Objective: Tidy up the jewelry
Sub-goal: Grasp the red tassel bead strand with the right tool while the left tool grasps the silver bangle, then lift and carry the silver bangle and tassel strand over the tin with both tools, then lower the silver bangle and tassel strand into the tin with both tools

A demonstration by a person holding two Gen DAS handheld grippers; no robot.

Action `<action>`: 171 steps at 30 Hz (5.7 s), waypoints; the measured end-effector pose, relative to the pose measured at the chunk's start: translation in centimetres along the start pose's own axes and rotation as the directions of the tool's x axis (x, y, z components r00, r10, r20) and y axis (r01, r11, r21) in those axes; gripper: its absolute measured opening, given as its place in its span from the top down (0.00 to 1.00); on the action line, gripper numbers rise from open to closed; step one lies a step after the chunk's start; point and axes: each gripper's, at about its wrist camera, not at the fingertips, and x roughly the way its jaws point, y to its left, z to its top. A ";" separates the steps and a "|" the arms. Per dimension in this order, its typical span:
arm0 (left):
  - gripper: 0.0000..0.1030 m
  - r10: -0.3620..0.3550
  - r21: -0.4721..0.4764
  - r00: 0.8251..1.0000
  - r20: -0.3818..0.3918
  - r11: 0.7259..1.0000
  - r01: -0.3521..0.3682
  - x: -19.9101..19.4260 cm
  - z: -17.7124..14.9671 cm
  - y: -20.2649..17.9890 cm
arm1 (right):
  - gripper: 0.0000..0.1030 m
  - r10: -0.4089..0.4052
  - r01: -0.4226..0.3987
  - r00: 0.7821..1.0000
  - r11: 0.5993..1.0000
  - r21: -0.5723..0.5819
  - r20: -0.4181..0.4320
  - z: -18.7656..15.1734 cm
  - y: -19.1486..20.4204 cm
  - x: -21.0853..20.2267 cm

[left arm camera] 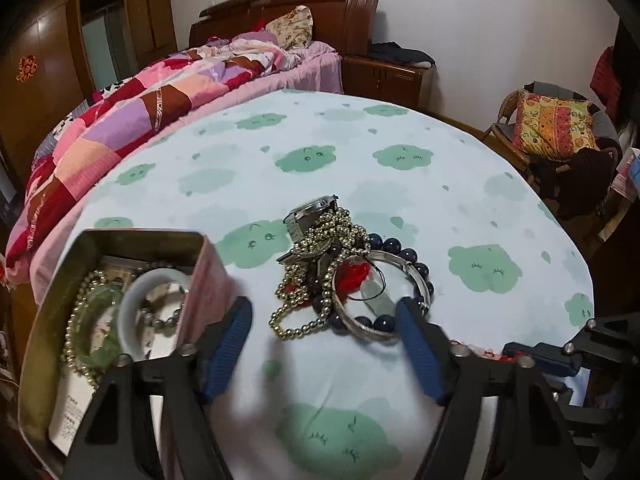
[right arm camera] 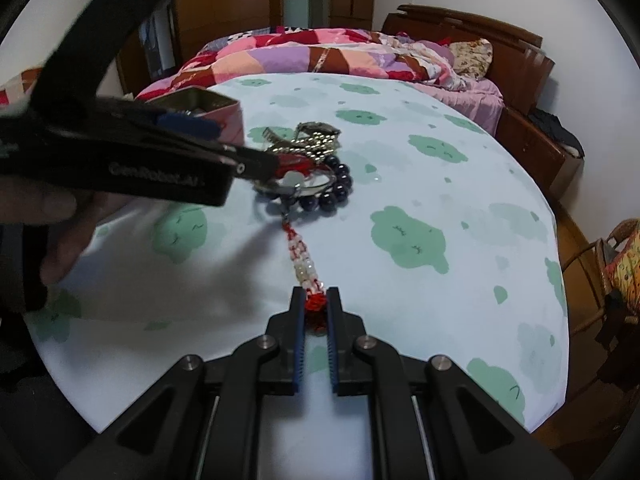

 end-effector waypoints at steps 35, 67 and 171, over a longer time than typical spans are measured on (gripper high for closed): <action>0.98 -0.073 0.025 0.997 -0.008 0.997 0.073 -1.6 -2.0 0.2 | 0.90 -0.054 0.053 0.998 0.997 0.058 0.017 0.2 -2.0 0.4; 0.98 -0.077 -0.012 0.994 0.078 0.997 0.078 -5.6 -2.2 1.5 | 0.90 -0.096 0.092 0.993 0.993 0.069 0.063 1.5 -2.8 -2.2; 0.97 0.182 -0.263 0.983 0.029 0.950 -0.168 -6.7 -6.0 16.4 | 0.90 0.130 -0.101 0.986 0.963 -0.248 0.106 13.4 14.0 2.2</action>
